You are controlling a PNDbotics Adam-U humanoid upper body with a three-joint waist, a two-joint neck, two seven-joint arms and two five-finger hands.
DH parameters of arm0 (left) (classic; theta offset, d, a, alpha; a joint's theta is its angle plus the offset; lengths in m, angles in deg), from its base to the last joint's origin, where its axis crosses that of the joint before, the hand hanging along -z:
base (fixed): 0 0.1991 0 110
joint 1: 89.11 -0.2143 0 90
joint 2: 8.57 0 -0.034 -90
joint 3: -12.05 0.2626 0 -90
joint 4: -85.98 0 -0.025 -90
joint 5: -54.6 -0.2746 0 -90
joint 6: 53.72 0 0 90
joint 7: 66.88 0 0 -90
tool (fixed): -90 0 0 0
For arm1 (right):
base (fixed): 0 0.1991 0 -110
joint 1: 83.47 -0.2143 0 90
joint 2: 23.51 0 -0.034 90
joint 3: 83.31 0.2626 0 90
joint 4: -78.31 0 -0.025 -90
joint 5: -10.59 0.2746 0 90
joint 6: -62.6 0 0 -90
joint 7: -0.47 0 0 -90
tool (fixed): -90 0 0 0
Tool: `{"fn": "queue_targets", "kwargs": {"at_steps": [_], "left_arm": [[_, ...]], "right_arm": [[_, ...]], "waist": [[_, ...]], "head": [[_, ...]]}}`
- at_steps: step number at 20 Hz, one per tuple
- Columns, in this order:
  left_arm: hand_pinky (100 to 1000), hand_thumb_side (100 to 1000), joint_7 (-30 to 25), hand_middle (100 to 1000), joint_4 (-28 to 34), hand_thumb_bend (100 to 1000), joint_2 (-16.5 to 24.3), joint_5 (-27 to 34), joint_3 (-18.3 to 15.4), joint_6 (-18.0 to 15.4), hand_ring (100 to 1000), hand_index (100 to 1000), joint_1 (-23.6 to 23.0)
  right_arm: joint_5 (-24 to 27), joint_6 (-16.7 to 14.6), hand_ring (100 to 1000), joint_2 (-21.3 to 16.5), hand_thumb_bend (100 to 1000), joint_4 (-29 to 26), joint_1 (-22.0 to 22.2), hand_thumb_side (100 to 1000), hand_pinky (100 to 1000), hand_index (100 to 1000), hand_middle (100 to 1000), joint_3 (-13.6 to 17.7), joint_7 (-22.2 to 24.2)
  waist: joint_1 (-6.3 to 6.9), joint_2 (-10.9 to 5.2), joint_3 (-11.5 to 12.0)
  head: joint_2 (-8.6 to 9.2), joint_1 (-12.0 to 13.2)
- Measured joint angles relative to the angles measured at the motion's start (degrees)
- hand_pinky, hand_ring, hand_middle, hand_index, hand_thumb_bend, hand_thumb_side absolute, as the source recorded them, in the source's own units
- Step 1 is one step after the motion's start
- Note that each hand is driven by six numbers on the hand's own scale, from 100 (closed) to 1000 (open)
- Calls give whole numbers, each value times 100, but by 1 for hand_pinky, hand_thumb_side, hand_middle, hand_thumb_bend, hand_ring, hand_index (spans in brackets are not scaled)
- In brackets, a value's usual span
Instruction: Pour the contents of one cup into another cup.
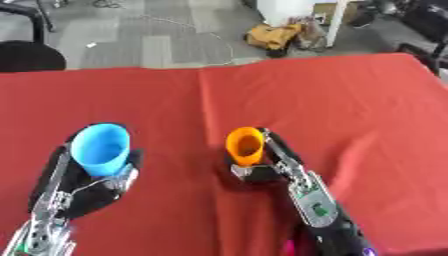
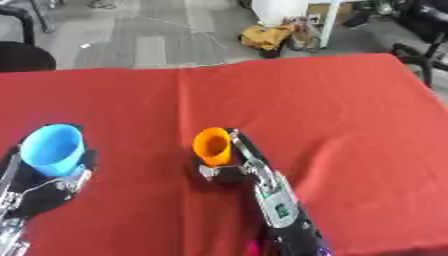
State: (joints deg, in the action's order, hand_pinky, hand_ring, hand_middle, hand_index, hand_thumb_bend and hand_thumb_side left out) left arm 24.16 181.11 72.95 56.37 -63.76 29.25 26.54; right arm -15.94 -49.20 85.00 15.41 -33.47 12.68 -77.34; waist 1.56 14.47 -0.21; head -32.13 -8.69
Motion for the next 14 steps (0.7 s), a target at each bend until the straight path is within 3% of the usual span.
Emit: {"fn": "queue_targets", "kwargs": {"at_steps": [5,6,7,14], "left_arm": [[472,100,-29,455,-33,166,1,-55,38,13,456,688,-20],[472,100,-39,455,-37,185,1,-62,42,9,456,688,-28],[472,100,-50,455,-38,167,1,-68,53,2,456,687,-34],[470,100,-190,454,-42,167,6,-84,184,-20,455,679,-36]], "right_arm": [[-19,14,496,-144,142,3,-351,100,749,555,186,10,-66],[-44,5,496,-189,100,23,-468,100,748,555,187,17,-79],[-77,-9,496,-241,143,50,-616,100,747,555,187,31,-98],[-437,-177,496,-530,158,327,-1521,100,738,559,195,60,-300]], "waist": [[-33,0,19],[-35,0,22],[-44,0,26],[-85,-5,57]], "head": [[0,-7],[0,-8],[0,-10],[3,-57]]}}
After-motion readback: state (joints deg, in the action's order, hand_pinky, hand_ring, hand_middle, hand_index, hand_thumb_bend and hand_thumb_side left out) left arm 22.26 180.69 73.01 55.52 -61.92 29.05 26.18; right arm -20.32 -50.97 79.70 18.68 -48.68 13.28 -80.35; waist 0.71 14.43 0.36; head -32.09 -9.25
